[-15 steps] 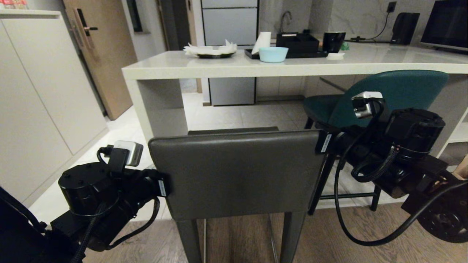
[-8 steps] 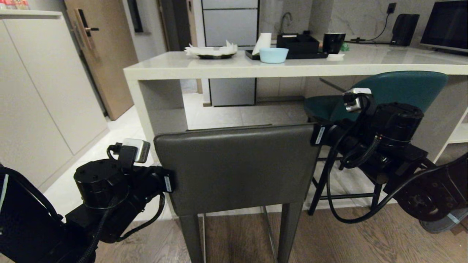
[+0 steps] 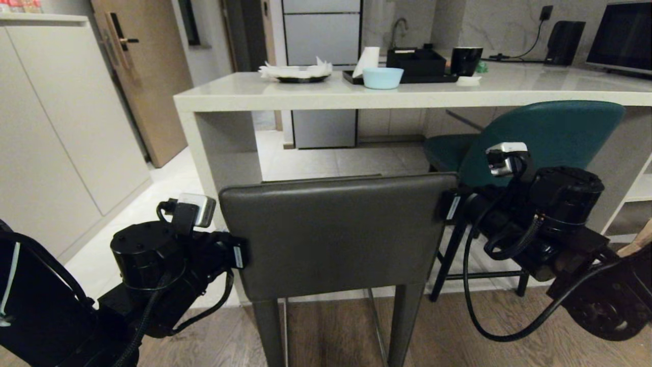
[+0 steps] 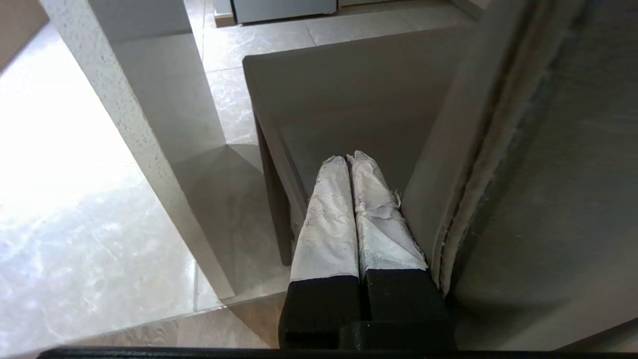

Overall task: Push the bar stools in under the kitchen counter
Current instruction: Push the gray chair back under the dining table

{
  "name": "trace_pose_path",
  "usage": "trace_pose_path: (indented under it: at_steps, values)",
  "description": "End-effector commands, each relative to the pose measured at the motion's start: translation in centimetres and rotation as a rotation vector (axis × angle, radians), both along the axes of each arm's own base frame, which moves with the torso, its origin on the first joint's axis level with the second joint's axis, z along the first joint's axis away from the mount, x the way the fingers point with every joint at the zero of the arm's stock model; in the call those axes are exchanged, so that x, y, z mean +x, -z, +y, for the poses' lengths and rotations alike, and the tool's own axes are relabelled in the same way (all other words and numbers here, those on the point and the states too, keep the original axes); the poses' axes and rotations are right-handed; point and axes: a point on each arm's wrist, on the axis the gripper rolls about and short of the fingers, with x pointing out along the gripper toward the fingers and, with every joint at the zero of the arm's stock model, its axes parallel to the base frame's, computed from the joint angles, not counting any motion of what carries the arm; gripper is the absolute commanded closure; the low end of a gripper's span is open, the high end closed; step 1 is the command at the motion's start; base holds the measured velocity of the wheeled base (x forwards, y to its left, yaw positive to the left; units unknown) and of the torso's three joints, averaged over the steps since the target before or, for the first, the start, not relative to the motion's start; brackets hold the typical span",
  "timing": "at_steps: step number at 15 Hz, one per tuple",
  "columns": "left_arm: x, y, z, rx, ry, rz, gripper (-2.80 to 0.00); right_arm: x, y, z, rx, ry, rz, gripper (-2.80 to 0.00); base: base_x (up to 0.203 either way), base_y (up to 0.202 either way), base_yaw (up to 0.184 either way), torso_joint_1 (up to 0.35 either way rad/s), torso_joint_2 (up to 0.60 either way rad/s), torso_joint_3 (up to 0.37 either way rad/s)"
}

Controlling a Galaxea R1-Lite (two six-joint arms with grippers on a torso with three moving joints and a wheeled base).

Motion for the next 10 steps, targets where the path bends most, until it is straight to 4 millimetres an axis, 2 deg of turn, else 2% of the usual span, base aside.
trace_pose_path:
  at_steps: [1,5,10]
  values:
    - [0.79,0.37,-0.12,0.015,-0.010,-0.008,0.00,-0.40,0.45,0.00,-0.005,-0.005,0.006,0.00,0.089,0.004,-0.001,0.002,0.00,0.002]
    - [0.67,0.38,-0.20,0.024,-0.005,-0.010,0.00,-0.34,0.22,0.03,-0.003,-0.005,-0.007,0.00,0.000,0.000,0.000,0.000,0.00,0.000]
    - [0.31,0.06,-0.55,0.022,-0.014,-0.020,0.00,-0.40,0.00,0.05,-0.011,-0.007,-0.018,0.00,0.001,0.168,-0.005,0.003,0.00,0.003]
